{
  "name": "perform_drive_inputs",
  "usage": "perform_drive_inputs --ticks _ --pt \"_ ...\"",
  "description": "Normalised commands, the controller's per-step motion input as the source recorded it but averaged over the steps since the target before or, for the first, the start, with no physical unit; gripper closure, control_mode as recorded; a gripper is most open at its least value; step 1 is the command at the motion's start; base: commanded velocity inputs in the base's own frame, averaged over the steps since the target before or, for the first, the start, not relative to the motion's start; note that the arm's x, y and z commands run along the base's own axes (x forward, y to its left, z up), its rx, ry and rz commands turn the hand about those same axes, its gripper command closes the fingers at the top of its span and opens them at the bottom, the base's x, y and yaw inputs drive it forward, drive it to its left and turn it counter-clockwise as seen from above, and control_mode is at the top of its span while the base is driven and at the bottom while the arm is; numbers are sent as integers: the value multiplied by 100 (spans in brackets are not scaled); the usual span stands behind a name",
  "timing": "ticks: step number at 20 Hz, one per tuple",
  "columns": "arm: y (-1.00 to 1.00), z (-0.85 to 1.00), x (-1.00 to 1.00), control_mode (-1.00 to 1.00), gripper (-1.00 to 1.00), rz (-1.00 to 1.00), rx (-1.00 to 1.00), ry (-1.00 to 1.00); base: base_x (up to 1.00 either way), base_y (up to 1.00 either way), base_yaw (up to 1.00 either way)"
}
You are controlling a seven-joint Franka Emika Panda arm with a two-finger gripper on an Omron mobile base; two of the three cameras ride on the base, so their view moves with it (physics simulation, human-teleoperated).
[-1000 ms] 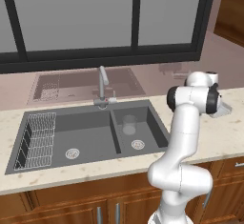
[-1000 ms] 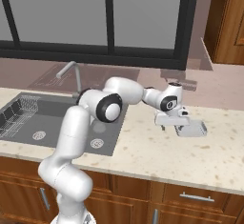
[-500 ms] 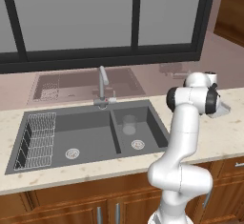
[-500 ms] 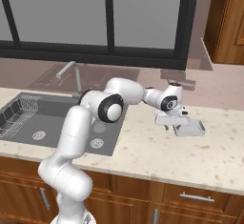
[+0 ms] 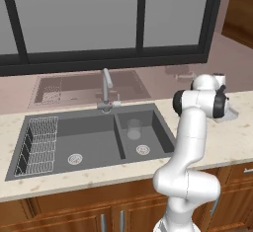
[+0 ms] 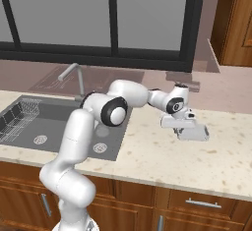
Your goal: Place the tupperware in the left basin and the glass cup in the right basin of the sink.
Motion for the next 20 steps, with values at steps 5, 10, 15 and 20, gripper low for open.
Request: perform_drive_inputs --ticks 5,10,15,20 --pt "0 45 -13 -100 100 0 0 0 0 0 0" --pt "11 53 -8 -100 100 0 0 0 0 0 0" --pt "20 50 -16 -100 100 5 0 0 0 0 0" --pt "27 39 -36 -100 100 10 0 0 0 0 0"
